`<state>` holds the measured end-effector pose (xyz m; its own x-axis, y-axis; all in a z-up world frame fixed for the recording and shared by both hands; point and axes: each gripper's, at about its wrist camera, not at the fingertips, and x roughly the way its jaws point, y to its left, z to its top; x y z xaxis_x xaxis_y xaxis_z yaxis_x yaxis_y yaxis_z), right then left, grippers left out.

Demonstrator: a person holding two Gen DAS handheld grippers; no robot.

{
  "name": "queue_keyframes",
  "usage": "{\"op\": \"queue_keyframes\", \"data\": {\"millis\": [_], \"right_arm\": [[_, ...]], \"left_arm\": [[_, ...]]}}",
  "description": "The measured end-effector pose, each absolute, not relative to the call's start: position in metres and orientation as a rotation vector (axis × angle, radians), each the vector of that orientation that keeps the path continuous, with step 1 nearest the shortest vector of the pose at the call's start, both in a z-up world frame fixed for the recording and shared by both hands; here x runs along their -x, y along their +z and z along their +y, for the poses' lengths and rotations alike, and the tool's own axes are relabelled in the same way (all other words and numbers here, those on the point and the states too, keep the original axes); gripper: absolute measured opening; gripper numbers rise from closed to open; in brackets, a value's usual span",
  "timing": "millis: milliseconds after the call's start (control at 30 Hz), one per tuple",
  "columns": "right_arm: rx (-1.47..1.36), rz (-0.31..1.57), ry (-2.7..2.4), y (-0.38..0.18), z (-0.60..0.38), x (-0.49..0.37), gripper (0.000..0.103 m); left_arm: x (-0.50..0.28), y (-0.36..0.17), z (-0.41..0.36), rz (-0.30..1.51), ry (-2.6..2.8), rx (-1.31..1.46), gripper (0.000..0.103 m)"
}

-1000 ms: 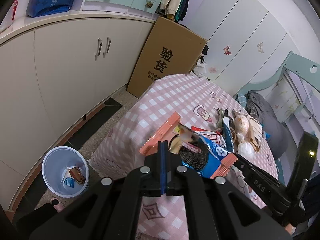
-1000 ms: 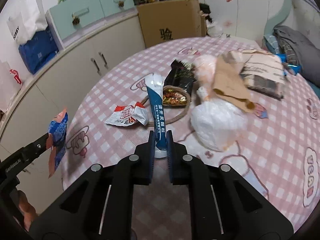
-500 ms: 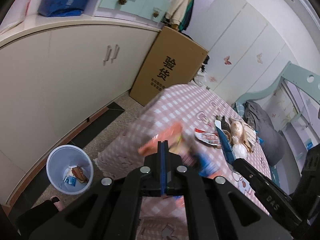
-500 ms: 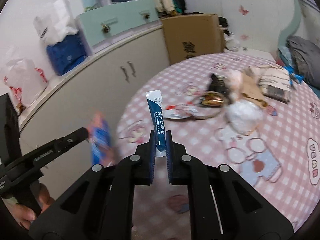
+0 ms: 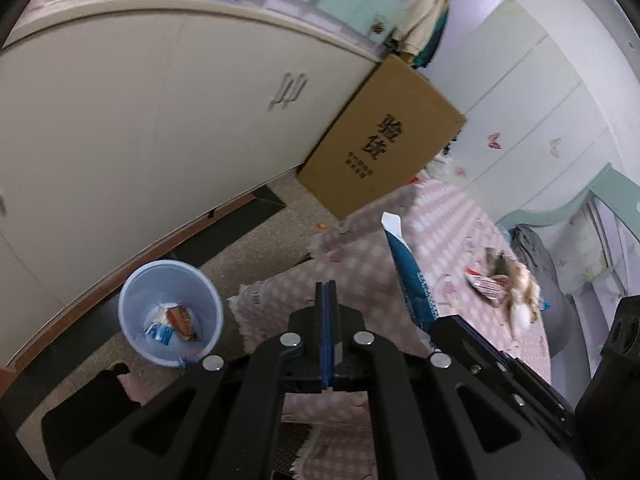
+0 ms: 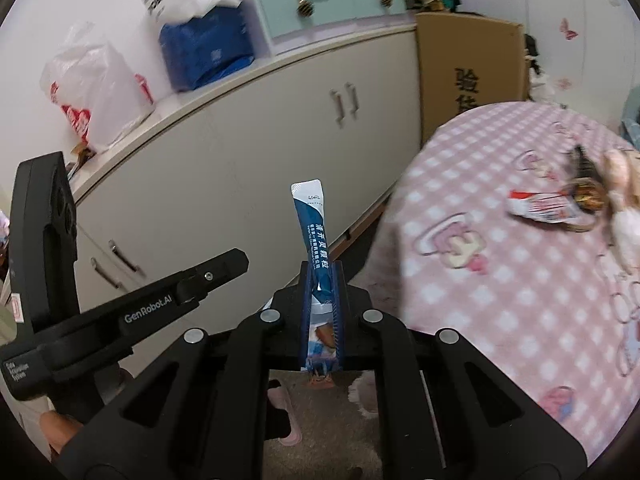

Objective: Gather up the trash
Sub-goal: 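Drop the wrapper and stick packet into the wastebasket with both tools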

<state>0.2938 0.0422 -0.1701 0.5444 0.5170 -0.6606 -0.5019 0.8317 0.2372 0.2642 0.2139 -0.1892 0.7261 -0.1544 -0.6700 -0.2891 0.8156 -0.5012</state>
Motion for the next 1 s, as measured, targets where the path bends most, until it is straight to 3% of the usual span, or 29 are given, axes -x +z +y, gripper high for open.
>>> {"op": "queue_keyframes", "data": {"millis": [300,333,367,433,500,533,767,1000], "right_arm": [[0.008,0.851,0.693,-0.202,0.1,-0.305,0.01],[0.006,0.856,0.7,-0.205,0.105,-0.307,0.01],[0.005,0.866,0.712,-0.21,0.113,-0.311,0.01],[-0.013,0.873,0.738,-0.219,0.124,-0.316,0.012],[-0.013,0.88,0.729,-0.229,0.134,-0.324,0.024],[-0.01,0.885,0.723,-0.234,0.138,-0.327,0.041],[-0.004,0.889,0.696,-0.237,0.138,-0.326,0.044],[-0.03,0.775,0.612,-0.192,0.084,-0.317,0.047]], "left_arm": [[-0.259,-0.231,0.273,0.855,0.25,0.667,0.003],[-0.258,-0.236,0.279,0.864,0.272,0.673,0.011],[-0.259,-0.24,0.284,0.874,0.29,0.676,0.027],[-0.258,-0.247,0.294,0.878,0.326,0.684,0.044],[-0.258,-0.252,0.301,0.885,0.356,0.676,0.048],[-0.259,-0.255,0.304,0.895,0.365,0.675,0.05],[-0.262,-0.256,0.306,0.909,0.388,0.665,0.055],[-0.271,-0.21,0.265,0.836,0.31,0.579,0.06]]}}
